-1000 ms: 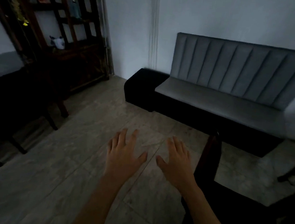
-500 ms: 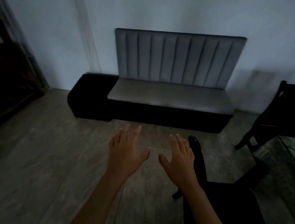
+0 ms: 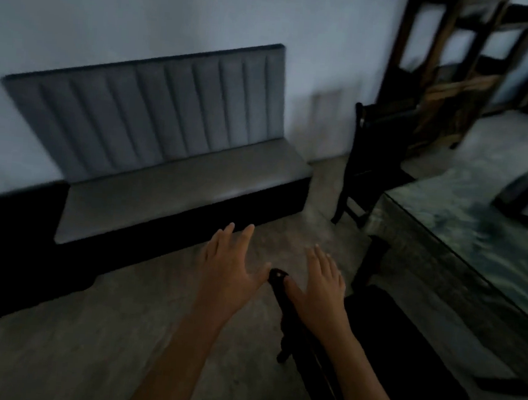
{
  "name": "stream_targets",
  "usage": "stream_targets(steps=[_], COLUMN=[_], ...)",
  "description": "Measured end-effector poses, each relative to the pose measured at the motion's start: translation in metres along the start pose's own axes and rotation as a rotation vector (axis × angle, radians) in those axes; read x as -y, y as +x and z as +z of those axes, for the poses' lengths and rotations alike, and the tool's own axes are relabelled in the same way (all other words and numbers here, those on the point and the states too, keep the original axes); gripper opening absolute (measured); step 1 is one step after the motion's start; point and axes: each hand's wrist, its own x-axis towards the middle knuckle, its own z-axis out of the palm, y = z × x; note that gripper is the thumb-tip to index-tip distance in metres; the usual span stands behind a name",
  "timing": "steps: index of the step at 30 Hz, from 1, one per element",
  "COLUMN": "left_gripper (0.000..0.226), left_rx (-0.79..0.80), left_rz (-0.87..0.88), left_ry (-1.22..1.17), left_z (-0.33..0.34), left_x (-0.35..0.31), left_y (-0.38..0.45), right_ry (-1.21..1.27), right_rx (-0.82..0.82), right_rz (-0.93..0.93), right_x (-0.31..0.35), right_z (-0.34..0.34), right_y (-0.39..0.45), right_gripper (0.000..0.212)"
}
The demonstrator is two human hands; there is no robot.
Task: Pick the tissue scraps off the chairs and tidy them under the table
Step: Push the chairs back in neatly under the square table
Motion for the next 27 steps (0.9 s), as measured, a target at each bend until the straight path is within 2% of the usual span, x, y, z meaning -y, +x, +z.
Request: stream_targets(steps=[6,15,19,21,27], left_gripper=[0.083,0.084,0.085,0.083,0.081], left_rx=[0.152,0.320,0.443,0.451,0.518], left_rz=[0.259,0.677,0.775,0.813,0.839], left_ry=[-0.106,-0.184,-0.254,-0.240,-0.271], left_z=[0.038,0.078,0.086,0.088,0.099], left_x=[-0.051,-0.107,-0.115,-0.114,-0.101], left_y=[0.052,0.074,0.073,0.072,0.068], right_ry=[-0.030,-0.119,-0.109,-0.090,-0.116], right_rx=[-0.144,-0.395,-0.469,-0.494,-0.557], right_rz=[0.277,0.684,0.852,0.915,1.012], right_x=[-0.039,-0.063,-0.060,-0.055,-0.049], right_z=[-0.034,-0.051,-0.049,-0.045,-0.034], right_y=[-0.002,-0.048,-0.076,-0.087,-0.118], right_gripper=[0.078,0.075,0.075,0.075,0.074])
